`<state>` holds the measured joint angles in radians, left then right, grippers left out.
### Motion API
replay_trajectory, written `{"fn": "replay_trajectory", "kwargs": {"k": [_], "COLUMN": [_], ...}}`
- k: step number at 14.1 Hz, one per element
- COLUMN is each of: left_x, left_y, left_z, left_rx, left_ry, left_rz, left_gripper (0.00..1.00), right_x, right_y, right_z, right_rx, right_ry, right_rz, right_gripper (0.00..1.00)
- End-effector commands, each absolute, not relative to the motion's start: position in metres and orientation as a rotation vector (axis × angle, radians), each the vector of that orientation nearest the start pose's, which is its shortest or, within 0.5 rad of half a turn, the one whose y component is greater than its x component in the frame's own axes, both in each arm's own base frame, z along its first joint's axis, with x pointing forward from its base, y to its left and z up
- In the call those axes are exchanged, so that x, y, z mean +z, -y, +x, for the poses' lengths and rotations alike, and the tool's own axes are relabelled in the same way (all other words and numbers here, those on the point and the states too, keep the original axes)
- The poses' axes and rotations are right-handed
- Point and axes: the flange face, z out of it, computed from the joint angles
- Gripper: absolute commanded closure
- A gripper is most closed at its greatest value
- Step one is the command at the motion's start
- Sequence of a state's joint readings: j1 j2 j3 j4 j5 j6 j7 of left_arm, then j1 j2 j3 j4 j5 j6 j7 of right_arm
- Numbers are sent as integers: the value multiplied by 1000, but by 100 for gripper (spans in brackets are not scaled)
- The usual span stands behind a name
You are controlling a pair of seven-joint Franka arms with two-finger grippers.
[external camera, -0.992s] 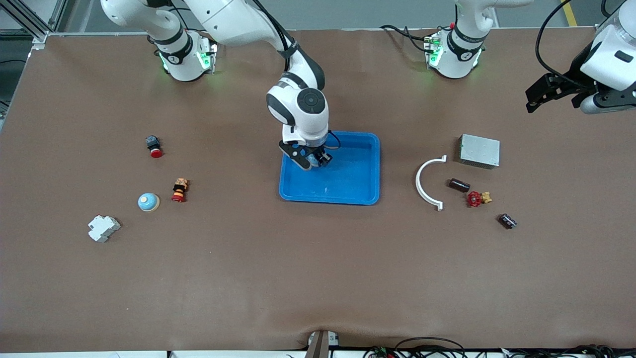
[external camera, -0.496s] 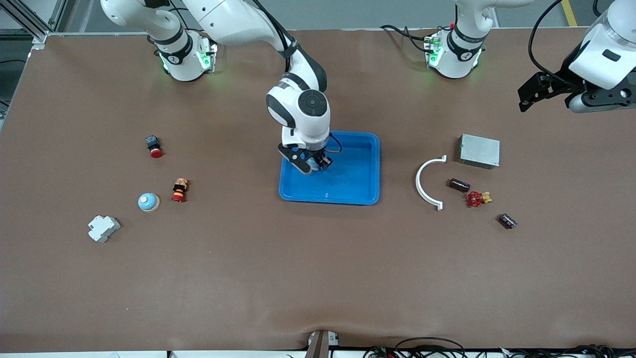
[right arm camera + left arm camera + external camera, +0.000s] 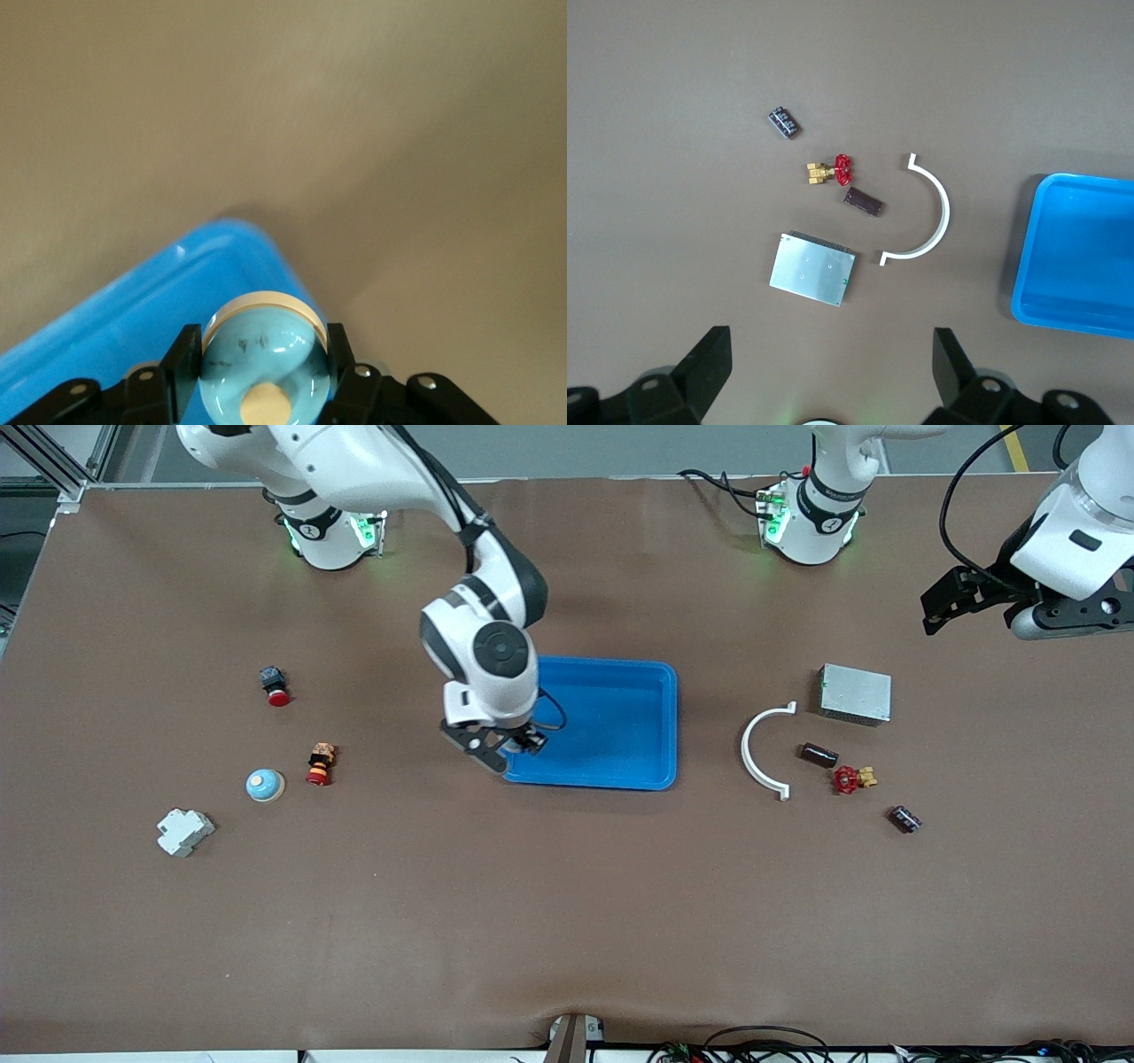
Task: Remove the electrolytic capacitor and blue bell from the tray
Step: 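Carry the bell with the right gripper toward the first bell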
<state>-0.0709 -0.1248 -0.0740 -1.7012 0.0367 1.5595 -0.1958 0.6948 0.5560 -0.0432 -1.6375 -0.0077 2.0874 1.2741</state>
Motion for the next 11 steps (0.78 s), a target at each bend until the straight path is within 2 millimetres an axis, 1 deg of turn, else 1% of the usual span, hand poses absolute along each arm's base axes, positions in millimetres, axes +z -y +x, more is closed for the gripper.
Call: {"fn": "replay_trajectory", "kwargs": {"k": [1, 3, 5, 9, 11], "left_x": [637, 637, 636, 635, 635], "left_y": [73, 73, 73, 73, 73], "left_z": [512, 512, 512, 512, 512], "left_rx": [-9, -9, -7, 0, 0], "left_ry": [89, 85, 82, 82, 82], "left_rz": [-3112, -3112, -3112, -3112, -3112], "left_gripper": [0, 0, 0, 0, 0], "right_x": [328, 347, 359, 360, 363], "right_y": [-355, -311, -274, -189, -146], "right_z": [556, 575, 589, 622, 635], "right_rx": [115, 144, 164, 172, 168], "right_ry": [-864, -793, -719, -570, -474], "right_rz": [-3130, -3145, -3156, -3174, -3176], "right_gripper": [100, 100, 100, 100, 100]}}
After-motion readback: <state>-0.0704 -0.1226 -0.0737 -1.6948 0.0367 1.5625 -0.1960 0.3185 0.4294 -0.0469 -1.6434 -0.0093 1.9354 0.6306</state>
